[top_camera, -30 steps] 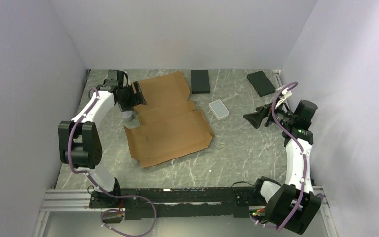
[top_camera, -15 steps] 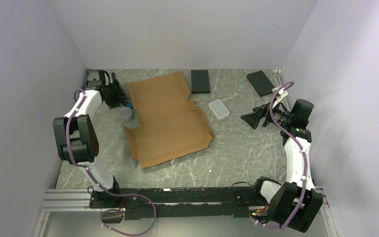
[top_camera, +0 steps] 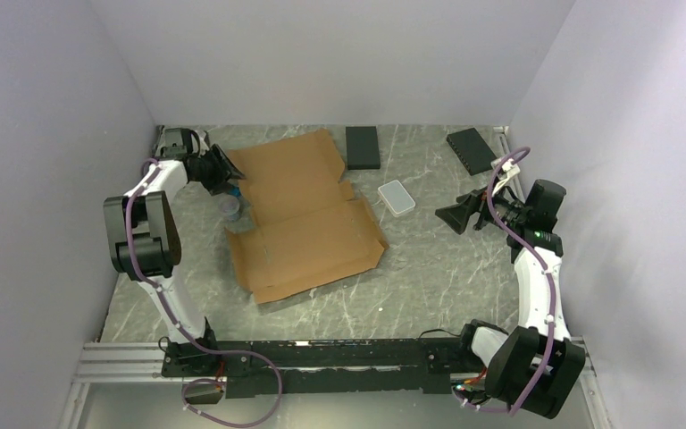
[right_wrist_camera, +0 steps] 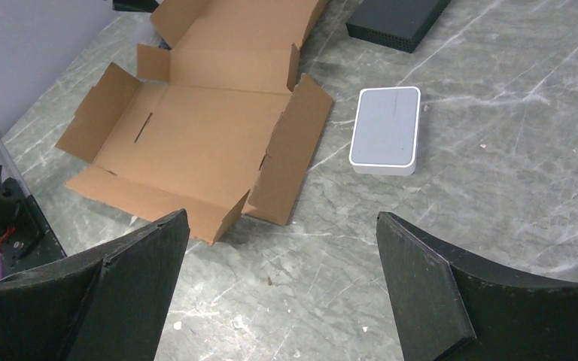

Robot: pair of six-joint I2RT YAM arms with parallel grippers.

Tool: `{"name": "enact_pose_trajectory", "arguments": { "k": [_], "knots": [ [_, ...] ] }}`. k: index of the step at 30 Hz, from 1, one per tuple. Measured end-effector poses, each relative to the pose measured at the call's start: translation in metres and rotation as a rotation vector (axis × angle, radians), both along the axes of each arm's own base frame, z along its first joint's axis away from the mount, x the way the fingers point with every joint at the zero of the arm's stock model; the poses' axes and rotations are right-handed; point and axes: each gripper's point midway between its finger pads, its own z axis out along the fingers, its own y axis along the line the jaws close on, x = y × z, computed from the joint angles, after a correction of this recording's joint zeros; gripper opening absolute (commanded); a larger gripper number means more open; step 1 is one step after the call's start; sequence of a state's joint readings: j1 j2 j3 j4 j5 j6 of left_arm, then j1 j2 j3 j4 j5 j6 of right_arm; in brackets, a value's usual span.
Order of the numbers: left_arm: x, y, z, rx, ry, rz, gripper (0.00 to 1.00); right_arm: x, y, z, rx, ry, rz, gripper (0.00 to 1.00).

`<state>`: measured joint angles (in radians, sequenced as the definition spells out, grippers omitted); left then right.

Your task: Fold the paper box

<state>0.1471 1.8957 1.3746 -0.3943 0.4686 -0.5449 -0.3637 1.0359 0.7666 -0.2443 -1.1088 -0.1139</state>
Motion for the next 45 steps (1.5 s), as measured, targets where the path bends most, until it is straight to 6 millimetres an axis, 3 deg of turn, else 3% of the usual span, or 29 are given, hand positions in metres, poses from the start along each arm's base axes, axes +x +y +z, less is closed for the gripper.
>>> {"name": "enact_pose_trajectory", "arguments": {
  "k": [8, 24, 27, 32, 45],
  "knots": [
    [-0.003, -0.002, -0.018, -0.016, 0.046, -0.006, 0.41, 0.000, 0.000, -0.002, 0.000, 0.004, 0.001, 1.00],
    [-0.003, -0.003, -0.025, -0.024, 0.060, -0.013, 0.24, 0.000, 0.001, -0.004, 0.001, 0.005, 0.004, 1.00],
    [-0.003, -0.004, -0.027, -0.029, 0.062, -0.016, 0.19, 0.000, 0.001, -0.004, 0.001, 0.005, 0.005, 1.00],
    [0.001, -0.005, -0.023, -0.039, 0.038, -0.027, 0.00, 0.000, 0.001, -0.004, 0.002, 0.005, 0.006, 1.00],
    [0.001, -0.008, -0.006, -0.036, -0.049, -0.061, 0.00, 0.000, 0.001, -0.006, 0.003, 0.009, 0.006, 1.00]
  ]
}}
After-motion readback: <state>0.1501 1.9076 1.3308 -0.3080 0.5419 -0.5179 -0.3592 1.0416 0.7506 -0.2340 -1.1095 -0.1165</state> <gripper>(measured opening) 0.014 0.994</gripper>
